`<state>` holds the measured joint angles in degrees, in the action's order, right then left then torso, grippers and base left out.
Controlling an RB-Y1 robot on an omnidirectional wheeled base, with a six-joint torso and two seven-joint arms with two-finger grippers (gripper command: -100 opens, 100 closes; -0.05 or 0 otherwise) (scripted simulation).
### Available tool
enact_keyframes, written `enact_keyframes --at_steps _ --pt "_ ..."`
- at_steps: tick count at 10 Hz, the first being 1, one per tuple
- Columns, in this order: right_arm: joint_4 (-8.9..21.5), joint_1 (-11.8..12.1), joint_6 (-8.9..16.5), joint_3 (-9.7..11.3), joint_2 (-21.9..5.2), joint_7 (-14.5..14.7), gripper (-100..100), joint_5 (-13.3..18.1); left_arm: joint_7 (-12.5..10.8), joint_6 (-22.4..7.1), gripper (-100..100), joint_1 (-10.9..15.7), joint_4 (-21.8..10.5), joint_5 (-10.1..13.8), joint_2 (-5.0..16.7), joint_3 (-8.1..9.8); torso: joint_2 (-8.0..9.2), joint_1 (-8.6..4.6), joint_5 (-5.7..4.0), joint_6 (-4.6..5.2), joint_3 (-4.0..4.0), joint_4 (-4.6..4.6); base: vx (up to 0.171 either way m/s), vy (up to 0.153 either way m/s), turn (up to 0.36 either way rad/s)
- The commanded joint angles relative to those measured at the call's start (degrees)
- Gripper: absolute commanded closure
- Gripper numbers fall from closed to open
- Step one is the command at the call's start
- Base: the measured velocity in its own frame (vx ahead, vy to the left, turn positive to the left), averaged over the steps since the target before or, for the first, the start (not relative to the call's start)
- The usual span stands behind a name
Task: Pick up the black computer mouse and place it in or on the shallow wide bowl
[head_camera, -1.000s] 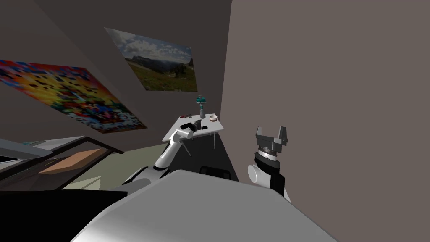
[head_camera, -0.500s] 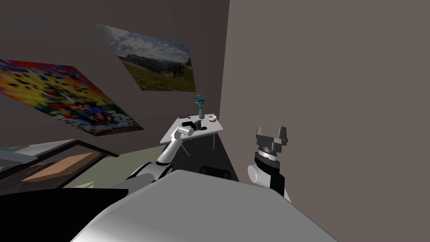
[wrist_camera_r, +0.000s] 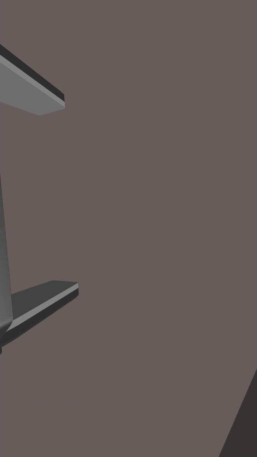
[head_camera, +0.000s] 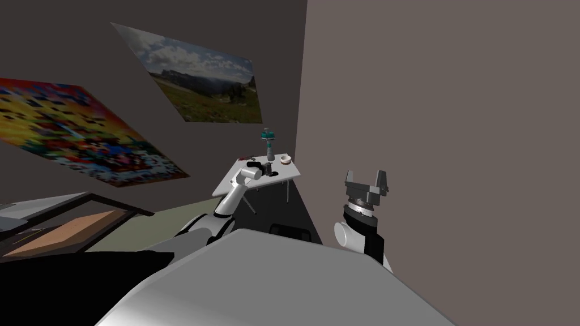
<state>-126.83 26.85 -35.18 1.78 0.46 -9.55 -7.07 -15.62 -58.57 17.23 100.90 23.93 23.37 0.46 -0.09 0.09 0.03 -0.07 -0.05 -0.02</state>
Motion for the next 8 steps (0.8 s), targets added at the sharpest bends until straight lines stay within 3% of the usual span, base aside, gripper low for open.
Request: enact_keyframes --at_steps 1,2,3,5,8 --pt "0.0 0.0 0.0 0.0 0.0 0.0 0 0.0 -0.87 -2.86 -100 2.25 -1.89 1.09 0.09 0.55 0.0 0.0 0.0 0.0 0.0 0.0 0.029 0.027 -0.08" --pt "0.0 0.0 0.0 0.0 0.0 0.0 0 0.0 -0.87 -4.39 -100 2.25 -1.89 1.09 0.09 0.55 -0.03 0.03 0.0 0.03 -0.01 0.0 0.034 0.025 -0.068" --pt "0.0 0.0 0.0 0.0 0.0 0.0 0 0.0 -1.77 -6.0 -100 4.28 -3.5 1.99 0.1 1.04 -0.05 0.02 0.01 0.01 -0.03 -0.01 0.052 0.029 -0.101" --pt "0.0 0.0 0.0 0.0 0.0 0.0 0 0.0 -1.77 -8.24 -100 4.28 -3.5 1.99 0.1 1.04 -0.11 0.06 0.01 0.0 -0.07 -0.03 0.036 0.027 -0.016" --pt "0.0 0.0 0.0 0.0 0.0 0.0 0 0.0 -3.47 -13.54 -100 7.91 -6.55 3.64 0.02 1.93 -0.07 0.03 0.01 0.0 -0.04 -0.02 0.044 0.029 -0.073"
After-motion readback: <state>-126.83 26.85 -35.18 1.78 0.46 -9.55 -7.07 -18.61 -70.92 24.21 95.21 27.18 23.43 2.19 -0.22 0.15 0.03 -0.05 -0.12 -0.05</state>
